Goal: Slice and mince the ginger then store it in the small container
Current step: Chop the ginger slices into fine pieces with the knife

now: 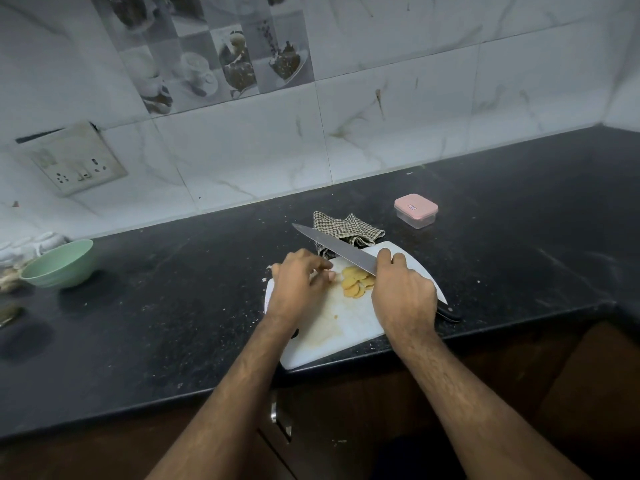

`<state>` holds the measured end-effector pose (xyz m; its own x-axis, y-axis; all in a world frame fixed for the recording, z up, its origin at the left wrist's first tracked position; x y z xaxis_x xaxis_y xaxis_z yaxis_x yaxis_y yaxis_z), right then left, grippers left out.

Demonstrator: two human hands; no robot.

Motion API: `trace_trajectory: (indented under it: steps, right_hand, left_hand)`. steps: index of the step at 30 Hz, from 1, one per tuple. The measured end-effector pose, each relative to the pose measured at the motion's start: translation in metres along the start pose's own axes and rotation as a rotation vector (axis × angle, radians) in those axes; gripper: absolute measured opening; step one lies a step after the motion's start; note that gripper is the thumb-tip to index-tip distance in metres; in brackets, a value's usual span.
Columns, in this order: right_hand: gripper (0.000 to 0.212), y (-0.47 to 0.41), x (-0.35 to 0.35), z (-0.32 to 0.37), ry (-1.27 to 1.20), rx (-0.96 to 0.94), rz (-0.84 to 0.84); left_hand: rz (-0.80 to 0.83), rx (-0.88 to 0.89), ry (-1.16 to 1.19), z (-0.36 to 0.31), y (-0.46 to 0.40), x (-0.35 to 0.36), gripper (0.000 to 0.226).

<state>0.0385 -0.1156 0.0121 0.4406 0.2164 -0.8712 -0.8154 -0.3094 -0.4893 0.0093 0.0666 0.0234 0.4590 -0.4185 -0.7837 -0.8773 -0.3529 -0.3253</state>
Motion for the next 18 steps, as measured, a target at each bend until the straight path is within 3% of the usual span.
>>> trace_trajectory:
  steps: [3,7,11,15,18]
  right_hand:
    - [0.017,-0.001,0.001,0.002,0.001,-0.009,0.007]
    - [0.013,0.000,0.001,0.003,-0.013,-0.019,0.015]
    - [0.015,-0.002,0.000,0.001,-0.005,-0.026,0.006]
    - [0.018,-0.002,0.003,0.001,-0.008,-0.026,0.014]
    - [0.015,-0.002,0.001,0.004,-0.008,-0.036,0.008]
  left_hand:
    - [0.062,0.102,-0.122,-0.016,0.008,0.014,0.022]
    - [0.143,0.055,-0.152,-0.021,0.013,0.031,0.027]
    - [0.115,0.015,-0.105,-0.024,0.008,0.024,0.024]
    - [0.103,-0.037,0.008,-0.023,0.008,0.019,0.018]
    - [0.091,-0.082,0.235,-0.014,0.014,0.014,0.017]
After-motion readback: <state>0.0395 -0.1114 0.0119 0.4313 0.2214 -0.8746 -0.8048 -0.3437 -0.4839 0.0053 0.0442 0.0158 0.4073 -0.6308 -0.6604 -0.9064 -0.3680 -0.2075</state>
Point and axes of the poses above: each hand's wrist, its own y-axis away from the middle knuckle, its own x-axis out of the palm, z = x × y, the point moved 8 cm from there along -y, towards the middle knuckle, and after that the axes turned 10 degrees about -x, right-handed, at the moved point
